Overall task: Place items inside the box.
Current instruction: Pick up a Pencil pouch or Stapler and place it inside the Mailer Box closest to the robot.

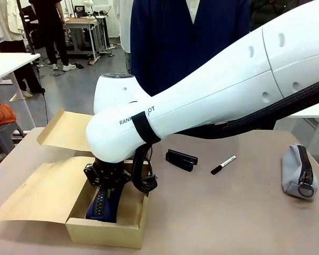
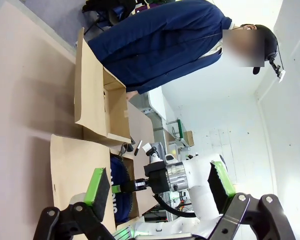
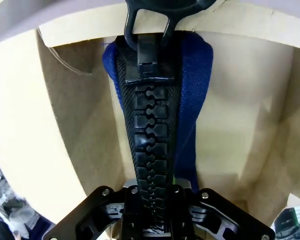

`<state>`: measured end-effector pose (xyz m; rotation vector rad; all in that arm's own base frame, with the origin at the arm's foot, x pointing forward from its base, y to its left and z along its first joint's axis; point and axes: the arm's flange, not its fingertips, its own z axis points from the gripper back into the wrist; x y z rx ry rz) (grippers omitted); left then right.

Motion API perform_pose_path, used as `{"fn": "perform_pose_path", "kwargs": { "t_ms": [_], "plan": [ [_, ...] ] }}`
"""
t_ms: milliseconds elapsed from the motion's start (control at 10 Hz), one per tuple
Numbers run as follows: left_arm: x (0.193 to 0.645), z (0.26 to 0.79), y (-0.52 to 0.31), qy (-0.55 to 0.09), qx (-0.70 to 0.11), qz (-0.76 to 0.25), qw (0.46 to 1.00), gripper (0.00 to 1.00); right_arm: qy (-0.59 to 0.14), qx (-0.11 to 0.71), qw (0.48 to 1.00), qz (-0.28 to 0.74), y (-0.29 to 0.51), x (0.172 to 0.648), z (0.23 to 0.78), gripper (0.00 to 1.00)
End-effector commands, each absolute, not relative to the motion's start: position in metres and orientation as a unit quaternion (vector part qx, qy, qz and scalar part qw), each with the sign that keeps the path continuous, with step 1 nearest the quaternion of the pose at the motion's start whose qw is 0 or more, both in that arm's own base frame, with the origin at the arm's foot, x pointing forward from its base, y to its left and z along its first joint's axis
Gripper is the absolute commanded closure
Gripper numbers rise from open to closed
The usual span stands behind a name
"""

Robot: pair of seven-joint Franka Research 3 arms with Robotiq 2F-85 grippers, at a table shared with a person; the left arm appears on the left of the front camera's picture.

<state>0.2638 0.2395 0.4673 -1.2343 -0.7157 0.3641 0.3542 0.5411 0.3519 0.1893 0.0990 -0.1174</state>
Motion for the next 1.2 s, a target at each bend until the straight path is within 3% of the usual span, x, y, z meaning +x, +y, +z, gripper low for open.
{"fn": "perform_pose_path", "kwargs": {
  "t_ms": [0, 100, 200, 300, 500, 600, 700, 1100],
  "plan": [
    [0.265, 0.468, 0.238, -0.338, -0.567, 0.159, 0.734, 0.00, 0.052, 0.088, 0.993, -0.057, 0.544, 0.353, 0.355, 0.93],
    [0.265, 0.468, 0.238, -0.338, -0.567, 0.159, 0.734, 0.00, 0.057, 0.083, 0.994, -0.052, 0.543, 0.352, 0.355, 0.52],
    [0.265, 0.468, 0.238, -0.338, -0.567, 0.159, 0.734, 0.00, 0.061, 0.083, 0.994, -0.049, 0.542, 0.352, 0.355, 0.36],
    [0.265, 0.468, 0.238, -0.338, -0.567, 0.159, 0.734, 0.00, 0.061, 0.081, 0.994, -0.047, 0.541, 0.351, 0.354, 0.00],
    [0.265, 0.468, 0.238, -0.338, -0.567, 0.159, 0.734, 0.00, 0.062, 0.083, 0.993, -0.047, 0.539, 0.351, 0.355, 0.00],
    [0.265, 0.468, 0.238, -0.338, -0.567, 0.159, 0.734, 0.00, 0.064, 0.088, 0.993, -0.047, 0.536, 0.351, 0.358, 0.12],
    [0.265, 0.468, 0.238, -0.338, -0.567, 0.159, 0.734, 0.00, 0.063, 0.093, 0.993, -0.045, 0.533, 0.350, 0.361, 0.02],
    [0.265, 0.468, 0.238, -0.338, -0.567, 0.159, 0.734, 0.00, 0.066, 0.136, 0.988, -0.009, 0.507, 0.343, 0.394, 0.00]
  ]
}}
